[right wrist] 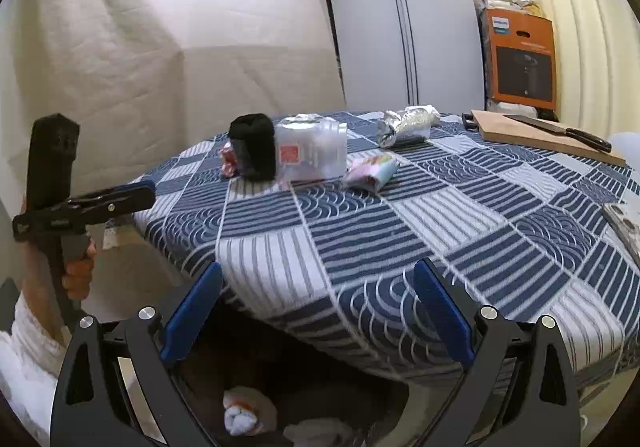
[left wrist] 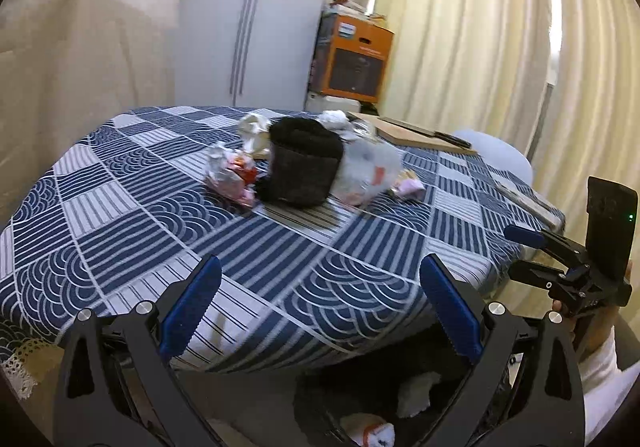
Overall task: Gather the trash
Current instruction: 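Grasp the clear plastic jar with the right tool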
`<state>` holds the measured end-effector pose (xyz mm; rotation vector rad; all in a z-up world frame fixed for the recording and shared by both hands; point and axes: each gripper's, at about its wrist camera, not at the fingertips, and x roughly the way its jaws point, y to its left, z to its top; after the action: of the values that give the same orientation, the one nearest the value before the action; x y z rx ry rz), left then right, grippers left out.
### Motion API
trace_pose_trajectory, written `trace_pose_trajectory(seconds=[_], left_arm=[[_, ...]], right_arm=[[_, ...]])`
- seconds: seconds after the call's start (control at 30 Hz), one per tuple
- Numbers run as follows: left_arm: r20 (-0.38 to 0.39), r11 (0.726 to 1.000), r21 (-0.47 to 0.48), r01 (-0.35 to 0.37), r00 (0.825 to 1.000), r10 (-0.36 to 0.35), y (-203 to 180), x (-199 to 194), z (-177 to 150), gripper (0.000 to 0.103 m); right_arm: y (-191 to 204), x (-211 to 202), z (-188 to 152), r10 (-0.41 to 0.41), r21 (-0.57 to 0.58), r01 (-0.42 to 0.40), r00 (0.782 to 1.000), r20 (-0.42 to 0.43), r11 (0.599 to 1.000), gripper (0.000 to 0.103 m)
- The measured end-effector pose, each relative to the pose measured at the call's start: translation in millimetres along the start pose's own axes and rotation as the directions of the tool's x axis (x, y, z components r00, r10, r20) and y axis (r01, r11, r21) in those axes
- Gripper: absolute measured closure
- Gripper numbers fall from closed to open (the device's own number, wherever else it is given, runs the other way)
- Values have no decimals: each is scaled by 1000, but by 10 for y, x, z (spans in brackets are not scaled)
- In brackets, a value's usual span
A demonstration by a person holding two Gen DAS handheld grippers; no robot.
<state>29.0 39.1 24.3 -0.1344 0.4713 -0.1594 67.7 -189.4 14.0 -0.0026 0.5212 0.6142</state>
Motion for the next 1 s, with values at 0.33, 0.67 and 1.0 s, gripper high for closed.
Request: trace_pose_trajectory(seconds=[0.33,0.67,1.0], left_arm=[[-8,998,27,-54,999,54,152,132,81,6],[-21,998,56,-43,999,44,212,227,117,6],[-16,998,34,-44,999,44,325,290,174,6]], right_arm=[[-42,385,364,-32,31,33,999,-42,999,11],[37,852,729,-1,38,4,995,-95,999,11],[30,1316,1020,2,56,7,989,-150,998,11]])
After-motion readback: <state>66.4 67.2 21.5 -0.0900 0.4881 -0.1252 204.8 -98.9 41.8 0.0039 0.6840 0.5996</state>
